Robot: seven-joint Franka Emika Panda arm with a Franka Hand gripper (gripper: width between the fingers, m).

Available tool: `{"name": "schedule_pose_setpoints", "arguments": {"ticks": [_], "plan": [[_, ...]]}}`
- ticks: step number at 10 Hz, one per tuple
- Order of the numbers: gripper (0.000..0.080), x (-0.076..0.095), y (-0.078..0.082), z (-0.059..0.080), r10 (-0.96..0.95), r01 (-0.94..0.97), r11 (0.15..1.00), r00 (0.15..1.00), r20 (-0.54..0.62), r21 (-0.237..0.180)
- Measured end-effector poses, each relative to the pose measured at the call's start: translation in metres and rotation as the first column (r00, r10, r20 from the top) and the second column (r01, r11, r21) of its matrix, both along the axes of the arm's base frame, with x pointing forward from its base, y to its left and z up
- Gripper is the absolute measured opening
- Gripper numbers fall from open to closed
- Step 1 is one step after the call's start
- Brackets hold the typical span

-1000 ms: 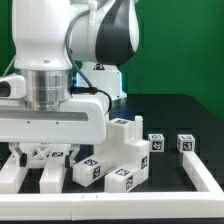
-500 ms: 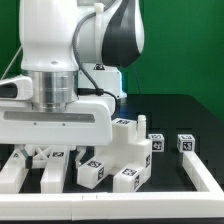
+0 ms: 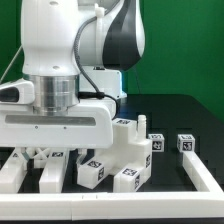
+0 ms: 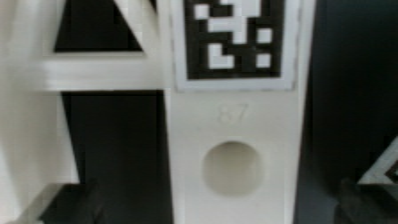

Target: Assemble chair

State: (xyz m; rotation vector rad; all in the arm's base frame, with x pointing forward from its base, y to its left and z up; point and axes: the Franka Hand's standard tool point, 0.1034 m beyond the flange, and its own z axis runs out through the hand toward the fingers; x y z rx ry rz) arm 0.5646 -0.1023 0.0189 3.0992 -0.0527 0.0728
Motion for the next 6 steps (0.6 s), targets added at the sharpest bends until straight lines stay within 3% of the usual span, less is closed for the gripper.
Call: {"name": "schedule_pose_setpoints", "arguments": {"ticks": [1, 2, 3, 4, 6], "plan": [[0.0640, 0.0000, 0.0000, 0.0000, 0.000, 0.000, 1.000, 1.000, 0.000, 0.000], [0.0481, 0.0000, 0.0000, 0.0000, 0.000, 0.000, 1.000, 1.000, 0.000, 0.000], [0.0481, 0.0000, 0.0000, 0.0000, 0.000, 0.000, 1.000, 1.000, 0.000, 0.000], [0.0278, 0.0001, 0.0000, 0.0002, 0.000, 0.000, 1.000, 1.000, 0.000, 0.000], [0.0282, 0.0001, 0.0000, 0.0001, 0.000, 0.000, 1.000, 1.000, 0.000, 0.000]]}}
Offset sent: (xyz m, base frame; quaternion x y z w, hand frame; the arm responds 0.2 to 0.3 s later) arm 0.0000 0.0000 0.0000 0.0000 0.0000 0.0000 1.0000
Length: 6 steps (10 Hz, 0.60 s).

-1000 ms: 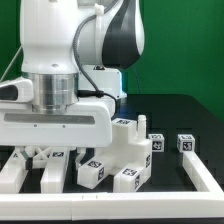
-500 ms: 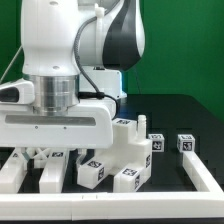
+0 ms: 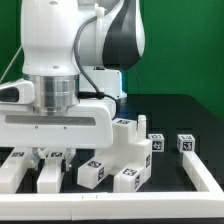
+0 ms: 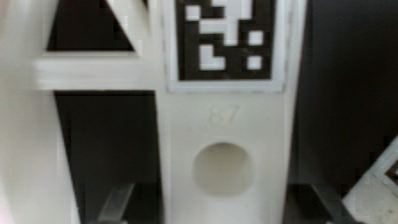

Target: Assemble chair

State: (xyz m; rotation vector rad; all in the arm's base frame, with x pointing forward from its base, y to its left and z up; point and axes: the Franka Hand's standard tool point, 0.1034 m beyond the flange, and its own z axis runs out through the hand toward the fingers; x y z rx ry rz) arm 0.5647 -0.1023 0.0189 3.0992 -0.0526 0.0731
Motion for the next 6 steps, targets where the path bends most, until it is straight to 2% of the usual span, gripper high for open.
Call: {"name": "schedule_pose_setpoints", "arguments": {"ticks": [5, 6], "plan": [[0.0282, 0.0000, 0.0000, 0.0000, 0.000, 0.000, 1.000, 1.000, 0.000, 0.000], [0.0282, 0.0025, -0.0007, 0.0041, 0.006, -0.006, 1.000, 1.000, 0.002, -0.003]]}}
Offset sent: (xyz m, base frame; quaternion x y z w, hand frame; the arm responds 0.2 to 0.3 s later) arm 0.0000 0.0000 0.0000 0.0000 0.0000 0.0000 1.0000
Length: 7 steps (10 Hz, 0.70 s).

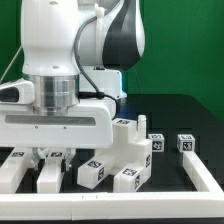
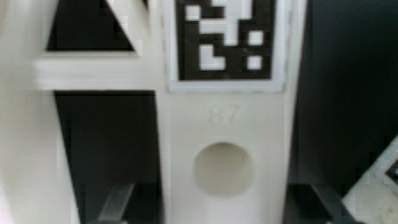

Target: Assemble chair

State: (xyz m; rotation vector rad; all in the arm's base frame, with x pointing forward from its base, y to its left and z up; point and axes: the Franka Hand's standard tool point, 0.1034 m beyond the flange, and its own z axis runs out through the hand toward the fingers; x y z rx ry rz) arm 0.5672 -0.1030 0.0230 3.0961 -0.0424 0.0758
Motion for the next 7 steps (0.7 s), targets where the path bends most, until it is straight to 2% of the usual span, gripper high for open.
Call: {"name": "schedule_pose_setpoints", "arguments": {"ticks": [1, 4, 5, 6, 7], "plan": [[0.0282, 0.008, -0.002, 0.016, 0.011, -0.011, 1.000, 1.000, 0.022, -0.009], [0.0284, 0.013, -0.015, 0.069, -0.002, 0.002, 1.000, 0.999, 0.039, 0.009], [0.0284, 0.014, -0.015, 0.088, -0.009, 0.008, 1.000, 0.999, 0.052, 0.021], [0.0284, 0.013, -0.008, 0.107, -0.050, 0.048, 0.998, 0.998, 0.045, 0.047], [0.0284, 0.015, 0.001, 0.119, -0.070, 0.067, 0.996, 0.997, 0.044, 0.062]]}}
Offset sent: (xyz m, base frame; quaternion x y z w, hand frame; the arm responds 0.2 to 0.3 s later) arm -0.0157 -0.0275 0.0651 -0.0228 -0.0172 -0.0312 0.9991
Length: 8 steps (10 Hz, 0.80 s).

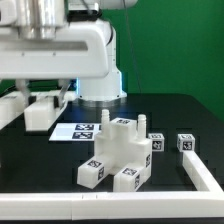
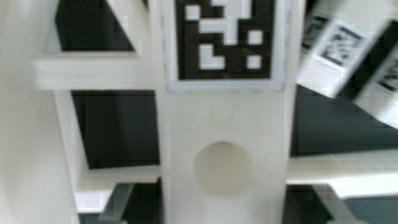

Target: Assemble chair

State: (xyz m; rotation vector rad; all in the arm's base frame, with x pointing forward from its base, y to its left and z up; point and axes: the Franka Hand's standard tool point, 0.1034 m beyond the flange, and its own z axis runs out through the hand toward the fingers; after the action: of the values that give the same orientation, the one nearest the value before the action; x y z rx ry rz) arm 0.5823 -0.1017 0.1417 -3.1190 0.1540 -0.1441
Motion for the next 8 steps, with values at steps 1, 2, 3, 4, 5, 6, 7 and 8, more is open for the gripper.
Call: {"name": "schedule_pose_setpoints", "arguments": {"ticks": [1, 2, 3, 4, 5, 6, 7, 8], "plan": [[0.0284, 0.003, 0.001, -0.004, 0.022, -0.021, 1.000, 1.000, 0.021, -0.011], [0.0284, 0.001, 0.001, -0.008, 0.022, -0.021, 1.000, 1.000, 0.012, -0.010], [0.0284, 0.002, 0.001, -0.008, 0.022, -0.021, 1.000, 1.000, 0.013, -0.010], [0.0284, 0.002, 0.003, -0.008, 0.000, 0.000, 1.000, 1.000, 0.010, -0.013], [0.0284, 0.002, 0.019, -0.008, -0.064, 0.064, 0.997, 0.998, -0.006, -0.039], [0.0284, 0.002, 0.040, -0.001, -0.087, 0.086, 0.996, 0.995, -0.040, -0.037], [0.0284, 0.001, 0.054, 0.005, -0.127, 0.126, 0.992, 0.990, -0.053, -0.033], [0.0284, 0.000, 0.074, 0.008, -0.214, 0.212, 0.977, 0.974, -0.075, -0.037]]}}
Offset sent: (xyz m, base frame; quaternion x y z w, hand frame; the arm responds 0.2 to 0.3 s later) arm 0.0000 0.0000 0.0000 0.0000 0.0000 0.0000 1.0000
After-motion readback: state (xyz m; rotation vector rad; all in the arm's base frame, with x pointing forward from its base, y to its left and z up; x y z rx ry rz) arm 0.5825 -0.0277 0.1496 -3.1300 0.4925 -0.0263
